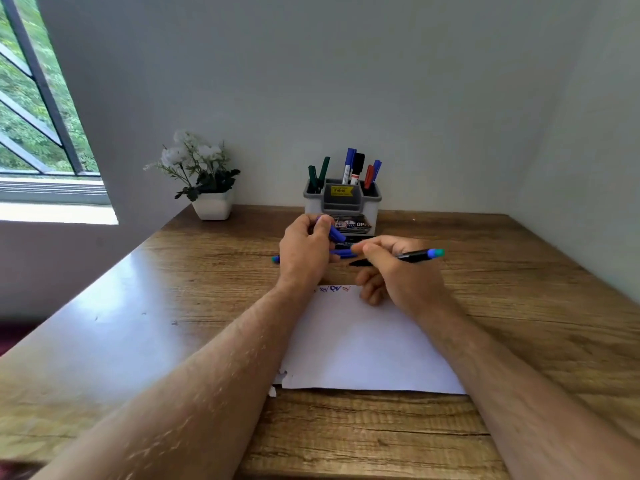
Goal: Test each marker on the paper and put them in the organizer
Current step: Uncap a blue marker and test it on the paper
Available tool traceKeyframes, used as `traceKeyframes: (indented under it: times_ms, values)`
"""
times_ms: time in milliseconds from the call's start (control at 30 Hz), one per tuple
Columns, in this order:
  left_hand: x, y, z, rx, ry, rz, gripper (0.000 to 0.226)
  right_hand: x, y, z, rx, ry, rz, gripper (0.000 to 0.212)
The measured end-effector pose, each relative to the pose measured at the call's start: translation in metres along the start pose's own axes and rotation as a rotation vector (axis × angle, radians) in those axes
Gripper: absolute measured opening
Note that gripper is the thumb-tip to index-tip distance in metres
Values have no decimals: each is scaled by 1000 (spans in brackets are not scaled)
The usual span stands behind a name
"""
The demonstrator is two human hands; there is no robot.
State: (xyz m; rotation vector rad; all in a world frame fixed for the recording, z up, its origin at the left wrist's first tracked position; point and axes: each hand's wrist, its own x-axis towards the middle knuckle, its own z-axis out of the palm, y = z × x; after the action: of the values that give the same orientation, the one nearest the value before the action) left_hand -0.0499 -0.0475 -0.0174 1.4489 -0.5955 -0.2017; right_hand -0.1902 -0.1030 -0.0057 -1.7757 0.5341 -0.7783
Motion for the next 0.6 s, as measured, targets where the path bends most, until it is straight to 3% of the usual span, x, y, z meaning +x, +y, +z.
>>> traceKeyframes:
  times_ms: [200, 600]
  values:
    - [5, 1, -1, -1, 22, -29, 16, 4, 4, -7, -76, -69, 112, 8]
    - [13, 3, 8, -27, -52, -27, 14, 12, 7, -6, -444, -42, 25, 19]
